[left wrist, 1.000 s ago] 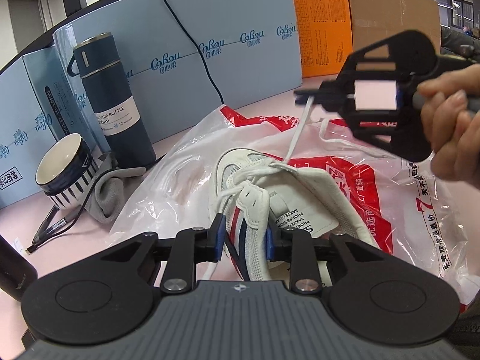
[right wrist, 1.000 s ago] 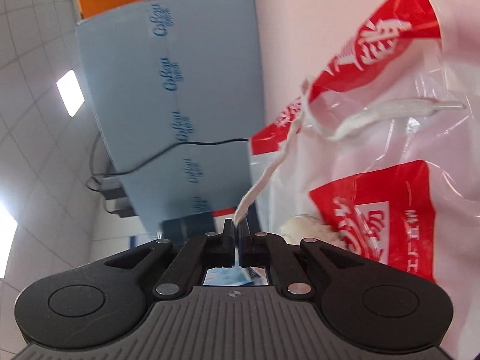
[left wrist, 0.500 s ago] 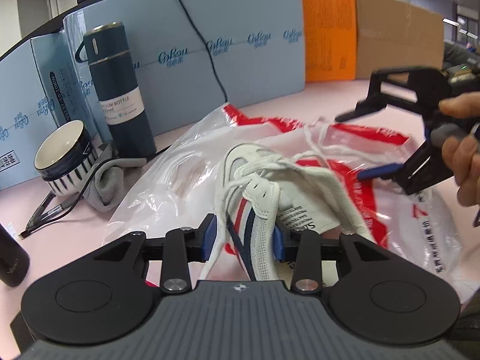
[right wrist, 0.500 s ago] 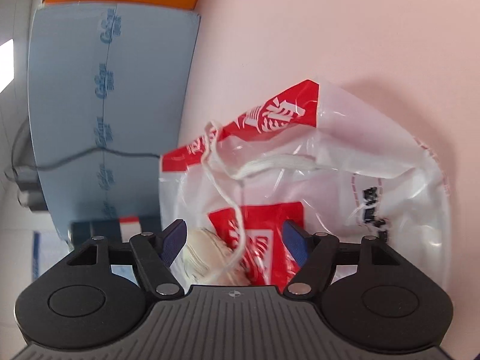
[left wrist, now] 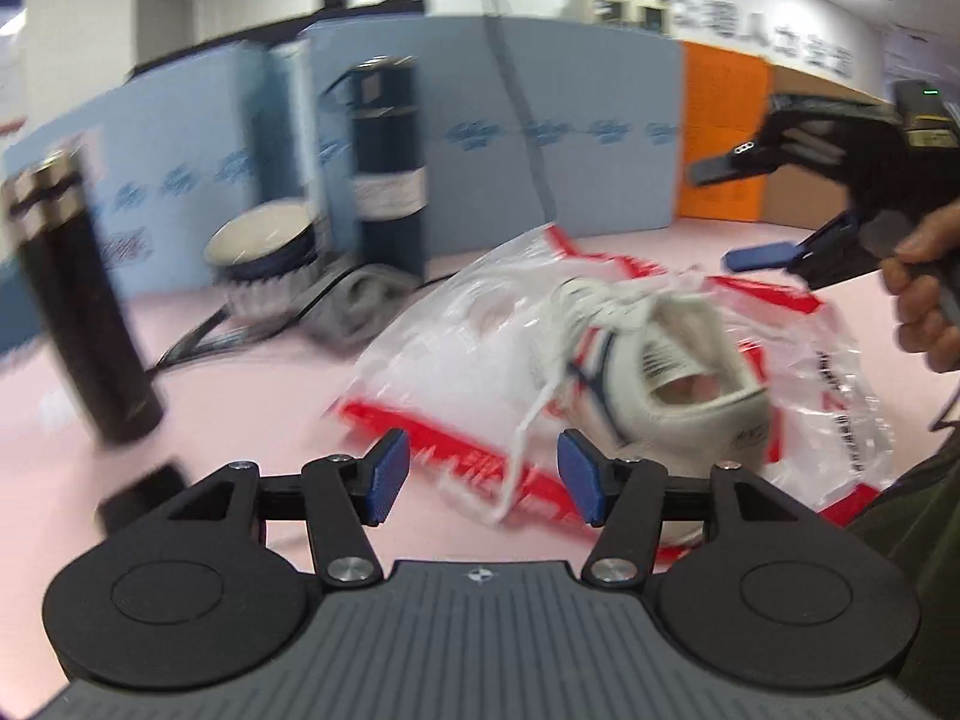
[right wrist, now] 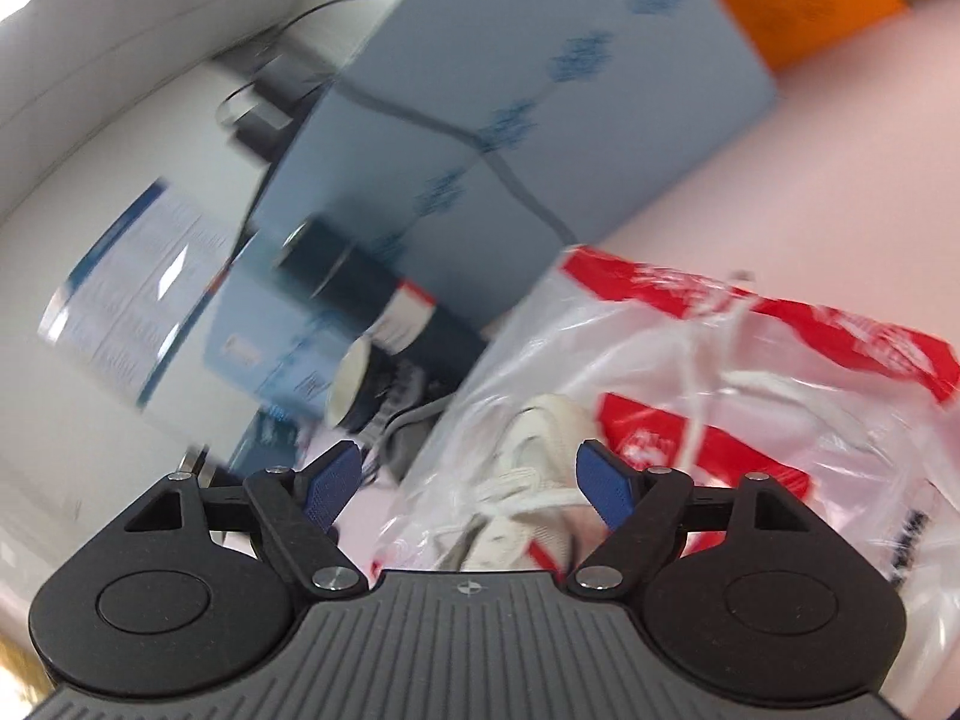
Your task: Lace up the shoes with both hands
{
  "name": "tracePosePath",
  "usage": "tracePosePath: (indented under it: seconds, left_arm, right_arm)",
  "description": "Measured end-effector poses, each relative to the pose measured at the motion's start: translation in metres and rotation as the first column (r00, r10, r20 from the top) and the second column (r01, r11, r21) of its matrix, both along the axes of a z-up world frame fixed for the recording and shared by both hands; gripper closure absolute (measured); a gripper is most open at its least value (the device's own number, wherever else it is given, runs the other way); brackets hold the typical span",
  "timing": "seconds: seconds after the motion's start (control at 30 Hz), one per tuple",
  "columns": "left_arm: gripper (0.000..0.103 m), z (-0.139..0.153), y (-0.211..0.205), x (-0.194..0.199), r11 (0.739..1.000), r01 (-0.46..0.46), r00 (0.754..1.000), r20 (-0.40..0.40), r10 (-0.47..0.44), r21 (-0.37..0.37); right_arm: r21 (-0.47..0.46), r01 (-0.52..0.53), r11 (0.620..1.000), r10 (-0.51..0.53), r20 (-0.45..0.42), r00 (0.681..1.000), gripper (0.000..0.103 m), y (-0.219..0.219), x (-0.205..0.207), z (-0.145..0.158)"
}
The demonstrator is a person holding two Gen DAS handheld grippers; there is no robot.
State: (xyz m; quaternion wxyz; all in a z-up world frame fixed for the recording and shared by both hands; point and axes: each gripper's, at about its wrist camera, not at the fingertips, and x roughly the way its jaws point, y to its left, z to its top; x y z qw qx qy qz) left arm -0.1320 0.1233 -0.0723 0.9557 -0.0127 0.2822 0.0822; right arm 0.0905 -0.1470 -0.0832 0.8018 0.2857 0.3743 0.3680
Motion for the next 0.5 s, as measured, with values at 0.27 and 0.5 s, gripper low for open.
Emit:
tracePosePath:
  seconds: [0.27, 0.5]
  left_arm:
    - [0.051, -0.021, 0.041, -0.002, 0.942, -0.301, 0.951, -0.118, 0.285, -0.151]
    - [0.051, -0.025, 0.053, 0.015, 0.906, -0.373, 0.924, -0.167, 0.343, -0.201]
  right_arm:
    - [-0.077, -0.116, 0.99, 0.125, 0.118, 0.985, 0.025, 0.017, -0.012, 0.01]
    - [-0.091, -0.062, 0.994, 0.069, 0.078, 0.995, 0.022, -0.003, -0.014, 0.001]
